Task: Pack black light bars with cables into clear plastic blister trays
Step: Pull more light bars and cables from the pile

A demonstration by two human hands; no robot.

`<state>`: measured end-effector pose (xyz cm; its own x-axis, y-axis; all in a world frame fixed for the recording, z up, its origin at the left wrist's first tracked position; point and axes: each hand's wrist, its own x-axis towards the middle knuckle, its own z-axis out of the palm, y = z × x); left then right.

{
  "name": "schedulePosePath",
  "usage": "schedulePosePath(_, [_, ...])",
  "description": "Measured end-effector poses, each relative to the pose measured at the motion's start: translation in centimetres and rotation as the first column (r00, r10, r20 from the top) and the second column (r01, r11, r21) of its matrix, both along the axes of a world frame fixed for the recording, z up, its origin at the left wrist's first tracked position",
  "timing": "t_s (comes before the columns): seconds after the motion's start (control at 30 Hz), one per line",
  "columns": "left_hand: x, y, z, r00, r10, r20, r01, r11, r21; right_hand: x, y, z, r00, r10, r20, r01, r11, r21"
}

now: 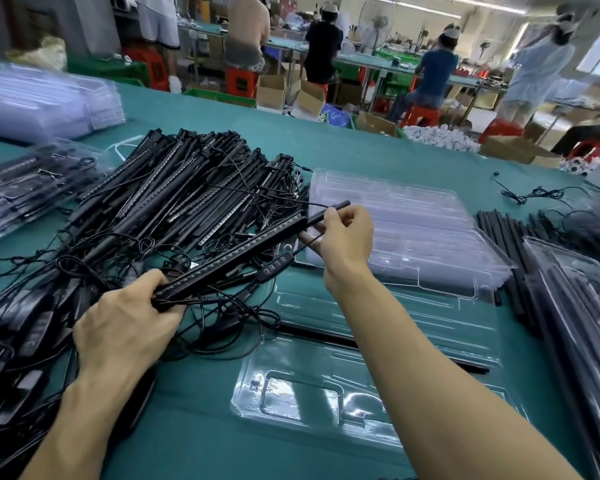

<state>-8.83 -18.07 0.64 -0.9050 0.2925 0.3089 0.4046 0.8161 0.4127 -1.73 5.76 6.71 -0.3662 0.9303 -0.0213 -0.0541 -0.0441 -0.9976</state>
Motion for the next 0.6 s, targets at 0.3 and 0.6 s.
schedulePosePath(0.3, [0.2, -0.9, -0.4, 0.977, 0.105, -0.183, -0.114, 0.993, -0.043, -0.5, 0.0, 0.6, 0.982, -0.024, -0.187, 0.019, 0.999, -0.029])
schedulePosePath(0.6, [0.1, -1.1, 0.1, 0.997, 0.081, 0.002, -0.081, 0.986, 0.143, -1.5, 0.4, 1.6, 0.924, -0.083, -0.373, -0.070, 0.923, -0.379])
